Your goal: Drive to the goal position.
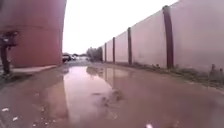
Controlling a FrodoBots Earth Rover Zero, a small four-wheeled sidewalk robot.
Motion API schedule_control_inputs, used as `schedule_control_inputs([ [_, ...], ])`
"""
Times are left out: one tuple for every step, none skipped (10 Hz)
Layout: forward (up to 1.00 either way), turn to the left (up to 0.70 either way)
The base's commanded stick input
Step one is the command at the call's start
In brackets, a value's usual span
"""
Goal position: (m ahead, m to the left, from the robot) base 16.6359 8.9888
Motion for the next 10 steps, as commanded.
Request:
schedule_control_inputs([
  [0.70, 0.00],
  [0.70, 0.00],
  [0.70, 0.00],
  [0.70, 0.00],
  [0.70, 0.00],
  [0.70, 0.00],
  [0.70, 0.00],
  [0.70, 0.00],
  [0.70, 0.00],
  [0.70, 0.00],
])
